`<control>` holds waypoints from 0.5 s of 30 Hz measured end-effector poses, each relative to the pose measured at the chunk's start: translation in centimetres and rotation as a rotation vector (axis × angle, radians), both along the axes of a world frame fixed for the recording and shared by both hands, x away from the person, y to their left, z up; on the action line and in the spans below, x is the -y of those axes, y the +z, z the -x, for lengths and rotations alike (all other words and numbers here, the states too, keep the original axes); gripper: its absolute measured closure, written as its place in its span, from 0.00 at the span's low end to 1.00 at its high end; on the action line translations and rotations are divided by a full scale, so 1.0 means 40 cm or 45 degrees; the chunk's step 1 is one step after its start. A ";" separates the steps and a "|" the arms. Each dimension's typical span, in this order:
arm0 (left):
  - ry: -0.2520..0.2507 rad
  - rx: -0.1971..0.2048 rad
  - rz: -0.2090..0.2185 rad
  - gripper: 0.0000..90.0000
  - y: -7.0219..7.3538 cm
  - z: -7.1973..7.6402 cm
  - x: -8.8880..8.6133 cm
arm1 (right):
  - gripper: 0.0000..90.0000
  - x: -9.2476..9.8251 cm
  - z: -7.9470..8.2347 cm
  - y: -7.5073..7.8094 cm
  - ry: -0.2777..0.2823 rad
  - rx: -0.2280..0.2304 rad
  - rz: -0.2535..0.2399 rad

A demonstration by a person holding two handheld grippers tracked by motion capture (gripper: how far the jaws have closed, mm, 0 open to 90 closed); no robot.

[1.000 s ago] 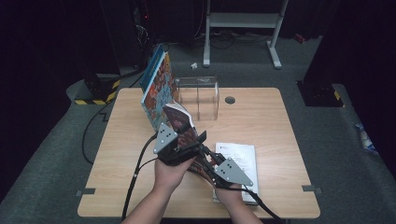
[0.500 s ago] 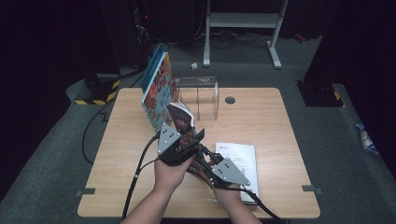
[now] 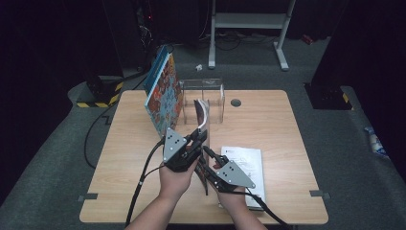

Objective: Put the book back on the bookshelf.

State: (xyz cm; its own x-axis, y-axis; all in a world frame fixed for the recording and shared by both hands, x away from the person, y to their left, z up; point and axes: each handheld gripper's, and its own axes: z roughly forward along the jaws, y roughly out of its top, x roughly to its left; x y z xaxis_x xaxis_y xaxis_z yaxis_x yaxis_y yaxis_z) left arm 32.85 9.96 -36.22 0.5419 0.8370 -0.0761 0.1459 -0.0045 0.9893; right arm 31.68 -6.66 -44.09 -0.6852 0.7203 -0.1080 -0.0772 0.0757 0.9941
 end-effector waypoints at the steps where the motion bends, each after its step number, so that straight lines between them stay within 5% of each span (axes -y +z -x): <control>1: 0.000 0.000 0.000 0.89 0.000 0.000 0.000 | 0.71 0.000 0.000 0.000 0.000 0.000 0.000; 6: -0.003 0.065 -0.018 0.93 0.002 0.001 -0.017 | 0.65 0.005 0.004 -0.008 0.099 -0.037 0.007; 15: 0.008 0.083 0.031 0.93 0.012 -0.005 -0.056 | 0.66 0.054 0.008 -0.023 0.037 -0.065 0.020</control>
